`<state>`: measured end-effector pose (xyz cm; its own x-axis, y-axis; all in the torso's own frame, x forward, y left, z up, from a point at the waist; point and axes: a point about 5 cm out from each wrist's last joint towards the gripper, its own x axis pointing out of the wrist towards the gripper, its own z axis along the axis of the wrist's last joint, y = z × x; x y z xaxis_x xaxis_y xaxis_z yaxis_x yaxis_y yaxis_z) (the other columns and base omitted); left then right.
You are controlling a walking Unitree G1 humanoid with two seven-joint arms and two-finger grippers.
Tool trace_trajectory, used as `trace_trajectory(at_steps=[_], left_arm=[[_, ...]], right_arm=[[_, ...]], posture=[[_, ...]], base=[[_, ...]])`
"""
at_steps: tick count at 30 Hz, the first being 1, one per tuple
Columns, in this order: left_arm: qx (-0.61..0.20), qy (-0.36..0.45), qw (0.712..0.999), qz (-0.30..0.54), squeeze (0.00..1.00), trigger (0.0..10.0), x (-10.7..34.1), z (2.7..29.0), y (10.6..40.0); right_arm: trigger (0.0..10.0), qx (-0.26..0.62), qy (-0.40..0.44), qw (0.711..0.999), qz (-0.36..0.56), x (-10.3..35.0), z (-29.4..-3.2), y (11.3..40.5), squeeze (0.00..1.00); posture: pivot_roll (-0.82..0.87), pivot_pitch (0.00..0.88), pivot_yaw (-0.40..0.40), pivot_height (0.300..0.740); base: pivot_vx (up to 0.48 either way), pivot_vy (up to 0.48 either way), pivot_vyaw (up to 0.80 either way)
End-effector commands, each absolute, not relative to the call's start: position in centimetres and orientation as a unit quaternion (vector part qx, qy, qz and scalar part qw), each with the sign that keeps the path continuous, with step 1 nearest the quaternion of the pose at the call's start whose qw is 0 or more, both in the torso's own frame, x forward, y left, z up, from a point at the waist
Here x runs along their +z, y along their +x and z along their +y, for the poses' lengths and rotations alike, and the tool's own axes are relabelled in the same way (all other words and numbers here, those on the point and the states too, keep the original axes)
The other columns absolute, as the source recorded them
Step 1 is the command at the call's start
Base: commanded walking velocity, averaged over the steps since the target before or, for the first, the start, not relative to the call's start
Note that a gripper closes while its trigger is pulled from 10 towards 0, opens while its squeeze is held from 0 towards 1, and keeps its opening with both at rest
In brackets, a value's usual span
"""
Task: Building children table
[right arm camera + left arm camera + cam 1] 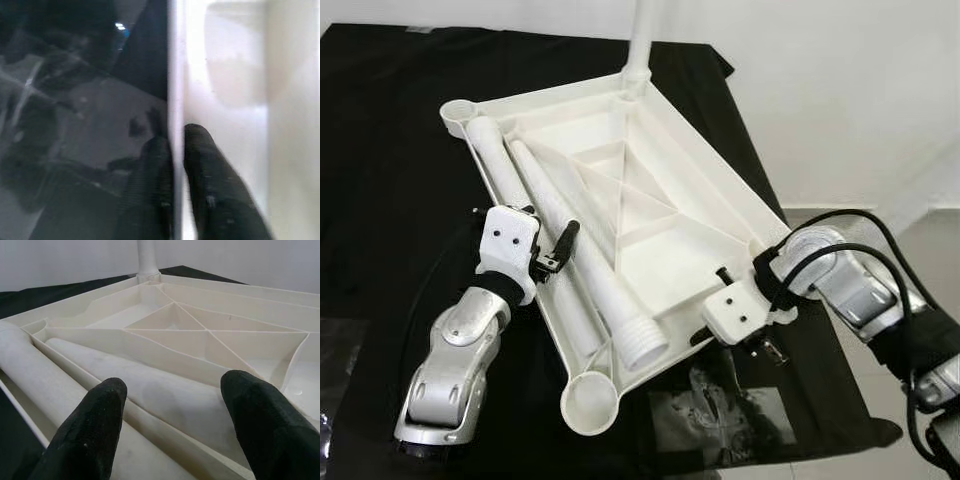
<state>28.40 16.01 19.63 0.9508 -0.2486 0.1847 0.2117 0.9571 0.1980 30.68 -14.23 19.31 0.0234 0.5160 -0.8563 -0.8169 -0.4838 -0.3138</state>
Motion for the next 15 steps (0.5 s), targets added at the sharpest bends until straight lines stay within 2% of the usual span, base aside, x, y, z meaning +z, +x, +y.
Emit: trace_trajectory(at_steps=[1,6,9,12,14,15], left_arm=[[-0.117,0.095,0.984,-0.099,0.00,10.0,19.3,15.9,28.3],[-0.108,0.097,0.984,-0.103,0.00,10.0,19.6,16.4,28.3],[-0.095,0.098,0.984,-0.110,0.00,10.0,20.2,17.4,28.2],[-0.093,0.099,0.984,-0.112,0.00,10.0,20.3,17.6,28.2],[-0.082,0.098,0.985,-0.115,0.00,10.0,20.6,18.5,28.2],[-0.082,0.098,0.985,-0.115,0.00,10.0,20.6,18.5,28.2]], right_arm=[[10.0,0.651,-0.534,0.517,0.152,19.2,-14.5,31.5,1.00],[10.0,0.655,-0.508,0.540,0.148,20.5,-15.1,31.5,1.00],[10.0,0.685,-0.447,0.559,0.139,22.6,-15.9,30.6,1.00],[10.0,0.691,-0.432,0.563,0.135,23.1,-16.1,30.3,1.00],[10.0,0.696,-0.393,0.591,0.107,24.3,-16.1,30.0,1.00],[10.0,0.696,-0.393,0.591,0.107,24.3,-16.1,30.0,1.00]], posture=[[0.03,0.242,-0.133,0.740],[0.03,0.243,-0.134,0.740],[0.03,0.242,-0.136,0.740],[0.03,0.242,-0.136,0.740],[0.02,0.240,-0.136,0.740],[0.02,0.240,-0.136,0.740]], base=[[0.000,0.000,0.00],[0.000,0.000,0.00],[0.000,0.000,0.00],[0.000,0.000,0.00],[0.000,0.000,0.00],[0.000,0.000,0.00]])
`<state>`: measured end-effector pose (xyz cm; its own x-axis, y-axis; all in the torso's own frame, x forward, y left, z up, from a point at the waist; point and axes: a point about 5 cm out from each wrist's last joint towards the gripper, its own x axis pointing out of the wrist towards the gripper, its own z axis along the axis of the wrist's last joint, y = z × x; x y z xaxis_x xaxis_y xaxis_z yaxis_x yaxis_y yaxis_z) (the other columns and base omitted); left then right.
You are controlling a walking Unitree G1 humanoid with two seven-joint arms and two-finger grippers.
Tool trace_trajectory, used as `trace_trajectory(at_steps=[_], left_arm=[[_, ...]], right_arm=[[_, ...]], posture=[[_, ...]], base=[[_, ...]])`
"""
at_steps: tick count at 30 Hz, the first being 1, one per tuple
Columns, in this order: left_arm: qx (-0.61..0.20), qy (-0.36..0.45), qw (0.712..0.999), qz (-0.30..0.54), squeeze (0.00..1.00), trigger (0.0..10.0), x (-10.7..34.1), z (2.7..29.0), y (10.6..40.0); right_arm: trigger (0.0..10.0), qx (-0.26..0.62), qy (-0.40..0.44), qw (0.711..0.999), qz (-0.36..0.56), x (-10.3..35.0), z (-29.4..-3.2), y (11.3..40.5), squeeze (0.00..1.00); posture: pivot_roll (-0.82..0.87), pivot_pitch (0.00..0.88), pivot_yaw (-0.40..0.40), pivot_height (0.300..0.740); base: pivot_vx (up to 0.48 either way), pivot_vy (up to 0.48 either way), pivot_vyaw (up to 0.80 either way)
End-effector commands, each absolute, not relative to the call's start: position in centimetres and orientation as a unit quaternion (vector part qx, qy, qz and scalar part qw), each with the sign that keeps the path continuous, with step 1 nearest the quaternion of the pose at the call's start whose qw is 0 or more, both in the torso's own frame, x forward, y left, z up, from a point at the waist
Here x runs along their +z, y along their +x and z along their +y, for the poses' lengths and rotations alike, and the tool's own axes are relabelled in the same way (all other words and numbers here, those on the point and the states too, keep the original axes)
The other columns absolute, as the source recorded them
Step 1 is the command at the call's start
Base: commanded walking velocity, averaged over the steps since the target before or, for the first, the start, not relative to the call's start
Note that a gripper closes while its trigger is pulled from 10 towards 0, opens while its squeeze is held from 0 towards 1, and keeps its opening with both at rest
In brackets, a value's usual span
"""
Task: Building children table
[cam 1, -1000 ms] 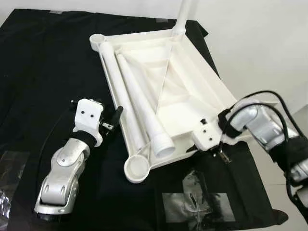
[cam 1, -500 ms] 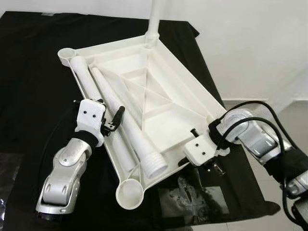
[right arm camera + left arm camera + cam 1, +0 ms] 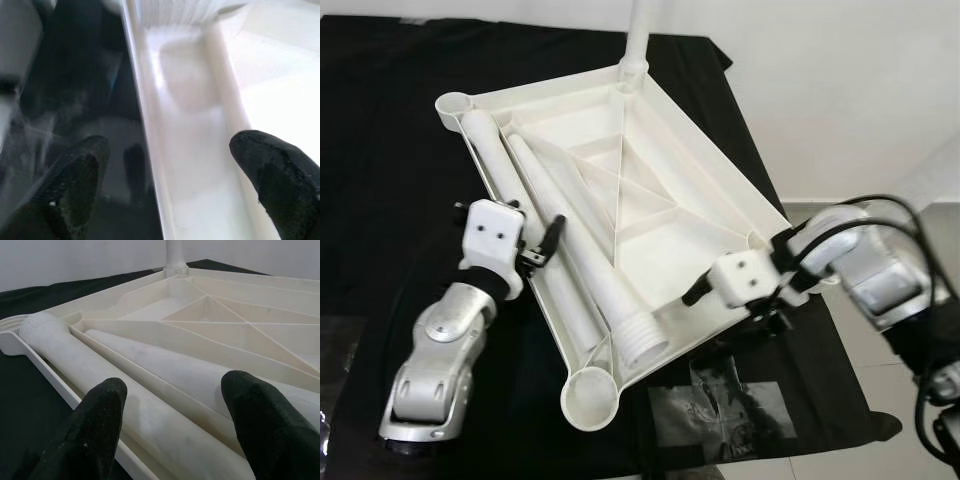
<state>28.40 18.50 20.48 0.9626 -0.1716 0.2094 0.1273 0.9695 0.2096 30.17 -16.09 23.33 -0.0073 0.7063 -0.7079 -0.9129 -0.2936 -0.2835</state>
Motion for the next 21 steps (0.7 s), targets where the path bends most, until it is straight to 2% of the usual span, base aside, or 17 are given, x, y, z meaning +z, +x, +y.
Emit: trace_trajectory(at_steps=[1,2,4,6,7,8,9,10,11,12,14,15,17,19,21], left_arm=[[-0.077,0.098,0.985,-0.116,0.00,10.0,20.7,19.0,28.1],[-0.077,0.098,0.985,-0.116,0.00,10.0,20.7,19.0,28.1],[-0.067,0.094,0.986,-0.121,0.00,10.0,21.1,19.9,27.9],[-0.059,0.086,0.987,-0.123,0.00,10.0,21.2,20.3,27.7],[-0.058,0.083,0.987,-0.124,0.00,10.0,21.3,20.4,27.7],[-0.057,0.081,0.987,-0.124,0.00,10.0,21.3,20.5,27.6],[-0.057,0.081,0.987,-0.124,0.00,10.0,21.3,20.6,27.6],[-0.058,0.079,0.988,-0.121,0.00,10.0,21.3,20.6,27.6],[-0.058,0.079,0.988,-0.121,0.00,10.0,21.3,20.6,27.6],[-0.058,0.076,0.989,-0.115,0.00,10.0,21.2,20.8,27.5],[-0.058,0.075,0.989,-0.113,0.00,10.0,21.1,20.9,27.5],[-0.058,0.075,0.989,-0.113,0.00,10.0,21.1,20.9,27.5],[-0.062,0.069,0.989,-0.118,0.00,10.0,21.3,21.1,27.3],[-0.062,0.069,0.989,-0.118,0.00,10.0,21.3,21.1,27.3],[-0.058,0.065,0.990,-0.113,0.00,10.0,21.4,21.2,27.3]], right_arm=[[10.0,0.695,-0.372,0.609,0.089,24.9,-16.1,29.9,1.00],[10.0,0.695,-0.372,0.609,0.089,24.9,-16.1,29.9,1.00],[10.0,0.683,-0.327,0.652,0.038,25.9,-15.7,29.6,1.00],[10.0,0.670,-0.300,0.679,0.012,26.3,-15.6,29.5,1.00],[10.0,0.662,-0.285,0.693,0.001,26.5,-15.7,29.6,0.72],[10.0,0.657,-0.274,0.702,-0.004,26.7,-15.8,29.5,0.72],[10.0,0.655,-0.267,0.707,-0.006,26.7,-15.9,29.5,0.00],[10.0,0.643,-0.250,0.723,-0.020,27.0,-16.1,29.5,0.00],[10.0,0.643,-0.250,0.723,-0.020,27.0,-16.1,29.5,0.00],[10.0,0.623,-0.219,0.750,-0.042,27.3,-16.3,29.4,0.00],[10.0,0.603,-0.195,0.771,-0.063,27.5,-16.4,29.4,0.00],[10.0,0.603,-0.195,0.771,-0.063,27.5,-16.4,29.4,0.00],[10.0,0.559,-0.174,0.806,-0.086,27.4,-16.1,29.9,0.00],[10.0,0.559,-0.174,0.806,-0.086,27.4,-16.1,29.9,0.00],[10.0,0.502,-0.145,0.847,-0.101,26.8,-15.3,30.8,0.00]], posture=[[0.02,0.238,-0.134,0.740],[0.02,0.238,-0.134,0.740],[0.03,0.234,-0.129,0.740],[0.03,0.232,-0.129,0.740],[0.02,0.227,-0.121,0.740],[0.02,0.227,-0.121,0.740],[0.02,0.227,-0.121,0.740],[0.02,0.222,-0.117,0.740],[0.02,0.222,-0.117,0.740],[0.02,0.219,-0.112,0.740],[0.01,0.215,-0.111,0.740],[0.01,0.215,-0.111,0.740],[0.01,0.208,-0.105,0.740],[0.01,0.208,-0.105,0.740],[0.01,0.206,-0.107,0.740]], base=[[0.000,0.000,0.00],[0.000,0.000,0.00],[0.000,0.000,0.00],[0.000,0.000,0.00],[0.000,0.000,0.00],[0.000,0.000,0.00],[0.000,0.000,0.00],[0.000,0.000,0.00],[0.000,0.000,0.00],[0.000,0.000,0.00],[0.000,0.000,0.00],[0.000,0.000,0.00],[0.000,0.000,0.00],[0.000,0.000,0.00],[0.000,0.000,0.00]])
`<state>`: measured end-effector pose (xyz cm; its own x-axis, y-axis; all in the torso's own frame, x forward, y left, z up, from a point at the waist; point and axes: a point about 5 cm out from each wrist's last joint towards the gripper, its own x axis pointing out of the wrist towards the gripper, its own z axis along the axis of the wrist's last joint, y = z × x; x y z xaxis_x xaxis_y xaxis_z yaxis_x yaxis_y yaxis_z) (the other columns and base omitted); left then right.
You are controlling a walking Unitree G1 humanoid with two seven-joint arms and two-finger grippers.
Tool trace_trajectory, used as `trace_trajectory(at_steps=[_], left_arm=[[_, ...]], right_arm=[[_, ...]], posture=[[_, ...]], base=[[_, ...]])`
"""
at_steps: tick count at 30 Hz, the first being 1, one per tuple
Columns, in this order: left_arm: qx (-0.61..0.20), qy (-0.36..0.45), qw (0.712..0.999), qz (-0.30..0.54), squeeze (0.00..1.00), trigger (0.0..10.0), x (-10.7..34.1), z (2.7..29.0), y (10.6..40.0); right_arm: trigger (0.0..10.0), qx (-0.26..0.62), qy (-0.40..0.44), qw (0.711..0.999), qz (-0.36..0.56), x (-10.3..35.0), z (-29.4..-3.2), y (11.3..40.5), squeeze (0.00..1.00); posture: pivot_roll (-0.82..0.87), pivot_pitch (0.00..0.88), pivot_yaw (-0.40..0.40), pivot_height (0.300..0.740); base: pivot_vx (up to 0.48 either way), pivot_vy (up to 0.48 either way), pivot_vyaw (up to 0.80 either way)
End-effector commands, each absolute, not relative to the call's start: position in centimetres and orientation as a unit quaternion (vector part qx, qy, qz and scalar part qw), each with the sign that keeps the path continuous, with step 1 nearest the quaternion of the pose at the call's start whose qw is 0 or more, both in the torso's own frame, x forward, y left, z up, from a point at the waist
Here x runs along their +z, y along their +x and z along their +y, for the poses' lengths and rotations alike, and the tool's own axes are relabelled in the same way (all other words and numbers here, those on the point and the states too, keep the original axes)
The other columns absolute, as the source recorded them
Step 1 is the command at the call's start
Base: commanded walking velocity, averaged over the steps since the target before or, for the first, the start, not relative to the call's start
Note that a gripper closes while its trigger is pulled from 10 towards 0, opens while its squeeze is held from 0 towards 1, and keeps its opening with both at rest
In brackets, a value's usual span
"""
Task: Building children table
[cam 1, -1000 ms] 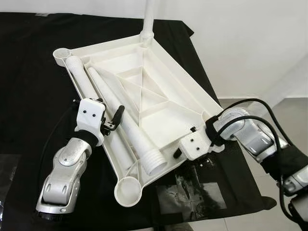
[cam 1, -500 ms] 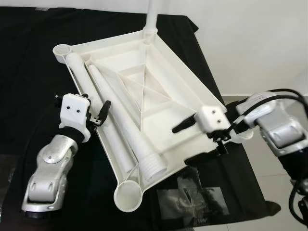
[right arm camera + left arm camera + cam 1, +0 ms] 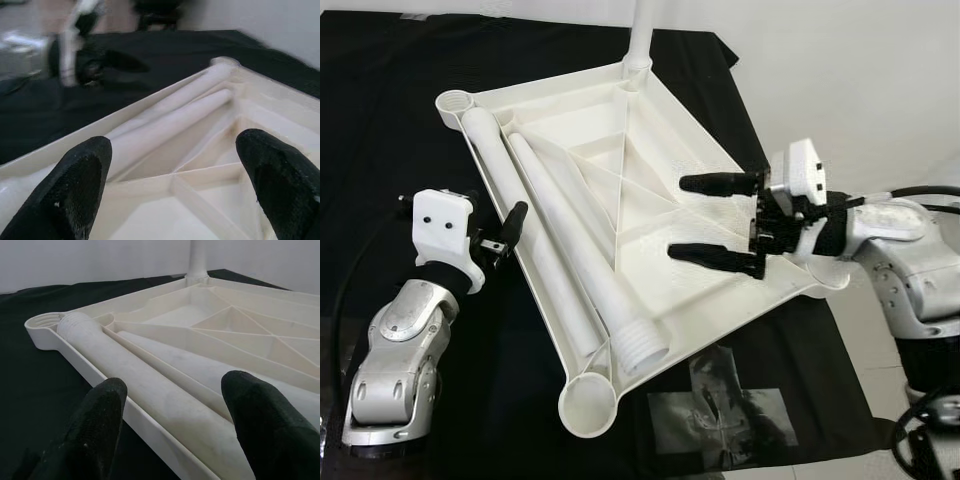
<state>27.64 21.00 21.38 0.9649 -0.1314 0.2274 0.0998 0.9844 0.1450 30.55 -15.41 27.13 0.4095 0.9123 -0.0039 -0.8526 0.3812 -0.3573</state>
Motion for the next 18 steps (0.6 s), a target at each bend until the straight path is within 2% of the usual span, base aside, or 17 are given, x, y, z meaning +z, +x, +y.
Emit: trace_trajectory(at_steps=[1,2,3,4,5,11,18], left_arm=[[-0.058,0.065,0.990,-0.113,0.00,10.0,21.4,21.2,27.3],[-0.047,0.063,0.991,-0.106,0.00,10.0,21.5,21.6,27.1],[-0.047,0.063,0.991,-0.106,0.00,10.0,21.5,21.6,27.1],[-0.042,0.069,0.991,-0.104,0.00,10.0,21.5,21.8,26.9],[-0.040,0.073,0.991,-0.104,0.00,10.0,21.6,21.8,26.8],[-0.047,0.072,0.991,-0.107,0.00,10.0,22.1,21.5,26.4],[0.009,0.097,0.991,-0.094,0.00,10.0,22.1,22.6,26.4]], right_arm=[[10.0,0.502,-0.145,0.847,-0.101,26.8,-15.3,30.8,0.00],[10.0,0.443,-0.113,0.882,-0.117,26.4,-14.4,31.8,0.00],[10.0,0.443,-0.113,0.882,-0.117,26.4,-14.4,31.8,0.00],[10.0,0.401,-0.084,0.903,-0.130,26.4,-13.8,32.5,0.00],[10.0,0.385,-0.070,0.911,-0.133,26.5,-13.7,32.6,0.00],[10.0,0.353,-0.042,0.924,-0.144,26.4,-13.0,32.5,0.00],[10.0,0.311,-0.016,0.940,-0.143,25.3,-11.8,32.2,0.00]], posture=[[0.01,0.206,-0.107,0.740],[0.01,0.206,-0.108,0.740],[0.01,0.206,-0.108,0.740],[0.00,0.208,-0.111,0.740],[0.00,0.209,-0.111,0.740],[0.00,0.211,-0.104,0.740],[0.00,0.211,-0.103,0.740]], base=[[0.000,0.000,0.00],[0.000,0.000,0.00],[0.000,0.000,0.00],[0.000,0.000,0.00],[0.000,0.000,0.00],[0.000,0.000,0.00],[0.000,0.000,0.00]])
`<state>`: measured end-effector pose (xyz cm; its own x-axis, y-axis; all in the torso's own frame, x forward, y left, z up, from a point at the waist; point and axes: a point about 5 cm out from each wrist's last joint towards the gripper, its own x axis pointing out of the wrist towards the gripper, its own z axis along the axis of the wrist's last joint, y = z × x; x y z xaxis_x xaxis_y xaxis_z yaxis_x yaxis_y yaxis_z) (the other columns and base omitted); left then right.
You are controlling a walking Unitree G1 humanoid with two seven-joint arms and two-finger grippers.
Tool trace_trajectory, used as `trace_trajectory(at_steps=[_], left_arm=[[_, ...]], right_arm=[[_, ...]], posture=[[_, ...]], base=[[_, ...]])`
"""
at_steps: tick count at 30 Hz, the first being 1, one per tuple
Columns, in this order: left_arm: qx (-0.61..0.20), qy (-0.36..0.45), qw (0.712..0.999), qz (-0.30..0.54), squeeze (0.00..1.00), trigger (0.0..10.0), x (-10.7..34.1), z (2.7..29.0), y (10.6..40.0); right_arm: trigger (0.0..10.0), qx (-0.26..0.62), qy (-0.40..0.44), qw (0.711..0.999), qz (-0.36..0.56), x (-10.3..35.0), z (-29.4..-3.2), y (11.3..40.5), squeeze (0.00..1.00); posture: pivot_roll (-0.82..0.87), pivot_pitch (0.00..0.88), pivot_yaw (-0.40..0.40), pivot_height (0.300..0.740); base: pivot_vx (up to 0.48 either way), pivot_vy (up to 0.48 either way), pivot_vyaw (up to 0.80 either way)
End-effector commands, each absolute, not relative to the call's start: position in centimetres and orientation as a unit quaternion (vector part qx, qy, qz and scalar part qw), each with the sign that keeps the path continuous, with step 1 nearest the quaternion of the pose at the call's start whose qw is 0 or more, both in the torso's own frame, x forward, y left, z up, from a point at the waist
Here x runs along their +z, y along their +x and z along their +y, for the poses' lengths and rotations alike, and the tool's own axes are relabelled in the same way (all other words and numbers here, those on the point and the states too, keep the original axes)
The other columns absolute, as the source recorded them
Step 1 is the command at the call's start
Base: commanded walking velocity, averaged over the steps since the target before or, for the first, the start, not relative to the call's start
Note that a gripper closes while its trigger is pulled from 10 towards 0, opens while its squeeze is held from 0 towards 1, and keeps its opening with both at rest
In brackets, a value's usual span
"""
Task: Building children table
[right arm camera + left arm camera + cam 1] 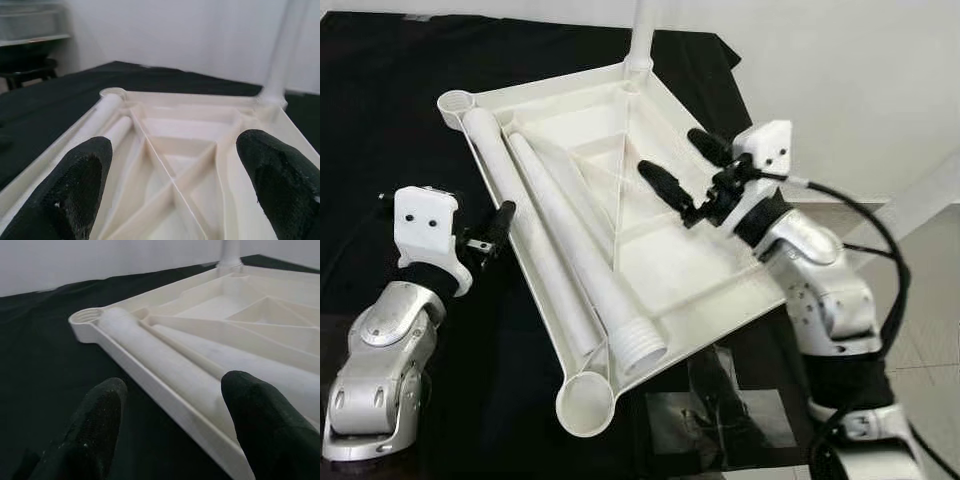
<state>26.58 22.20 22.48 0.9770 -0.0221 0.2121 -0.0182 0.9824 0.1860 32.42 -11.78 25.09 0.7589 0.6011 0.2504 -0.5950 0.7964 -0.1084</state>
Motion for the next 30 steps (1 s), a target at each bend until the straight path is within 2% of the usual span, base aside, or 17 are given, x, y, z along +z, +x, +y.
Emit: trace_trajectory(at_steps=[1,11,30], left_arm=[[0.021,0.098,0.991,-0.094,0.00,10.0,22.2,23.0,26.5],[0.043,0.096,0.990,-0.096,0.00,10.0,22.7,23.6,26.8],[0.036,0.107,0.990,-0.089,0.00,10.0,22.3,23.4,27.0]], right_arm=[[10.0,0.303,-0.015,0.942,-0.144,25.4,-11.8,32.4,0.00],[10.0,0.269,-0.005,0.952,-0.145,25.5,-11.8,33.0,0.00],[10.0,0.277,0.006,0.950,-0.144,25.5,-10.8,32.8,0.00]], posture=[[0.01,0.211,-0.103,0.740],[0.01,0.215,-0.099,0.740],[0.01,0.213,-0.097,0.740]], base=[[0.000,0.000,0.00],[0.000,0.000,0.00],[-0.246,0.000,0.00]])
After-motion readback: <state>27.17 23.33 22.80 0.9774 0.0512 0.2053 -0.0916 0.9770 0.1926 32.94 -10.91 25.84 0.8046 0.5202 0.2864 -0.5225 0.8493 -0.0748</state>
